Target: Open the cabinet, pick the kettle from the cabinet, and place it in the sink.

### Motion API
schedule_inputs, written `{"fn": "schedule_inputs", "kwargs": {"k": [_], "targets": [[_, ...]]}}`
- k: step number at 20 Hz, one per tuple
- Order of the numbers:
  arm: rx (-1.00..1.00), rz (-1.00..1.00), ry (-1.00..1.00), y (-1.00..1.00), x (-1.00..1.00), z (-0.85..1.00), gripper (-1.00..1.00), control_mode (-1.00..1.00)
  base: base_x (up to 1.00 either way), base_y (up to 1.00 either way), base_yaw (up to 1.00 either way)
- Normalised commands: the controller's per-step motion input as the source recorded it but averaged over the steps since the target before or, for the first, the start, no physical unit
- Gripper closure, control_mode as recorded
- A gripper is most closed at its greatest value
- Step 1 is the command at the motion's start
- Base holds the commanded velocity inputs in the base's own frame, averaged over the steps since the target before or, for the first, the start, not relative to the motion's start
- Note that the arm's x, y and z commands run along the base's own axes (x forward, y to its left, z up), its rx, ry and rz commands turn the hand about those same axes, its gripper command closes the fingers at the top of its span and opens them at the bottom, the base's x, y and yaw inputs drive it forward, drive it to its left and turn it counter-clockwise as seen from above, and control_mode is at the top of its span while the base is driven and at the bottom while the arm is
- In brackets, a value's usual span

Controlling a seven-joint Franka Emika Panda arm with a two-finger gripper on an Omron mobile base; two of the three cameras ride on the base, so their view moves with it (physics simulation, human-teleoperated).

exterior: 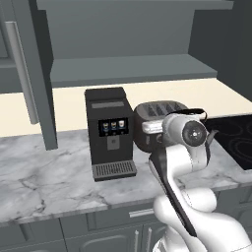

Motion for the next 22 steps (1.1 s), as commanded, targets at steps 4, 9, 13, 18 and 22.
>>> {"fn": "schedule_inputs", "kwargs": {"k": [4,9,13,18,22], "targets": [[0.0,0.04,-0.03,-0.05,0.1,-0.38,1.0,-1.0,0.0,0.0,0.0],[0.01,0.02,-0.02,0.0,0.0,-0.04,1.0,-1.0,0.0,0.0,0.0],[0.0,0.0,0.0,0.0,0.0,0.0,1.0,-1.0,0.0,0.0,0.0],[0.0,0.0,0.0,0.0,0.0,0.0,1.0,-1.0,0.0,0.0,0.0],[0.0,0.0,0.0,0.0,0.0,0.0,1.0,-1.0,0.0,0.0,0.0]]}}
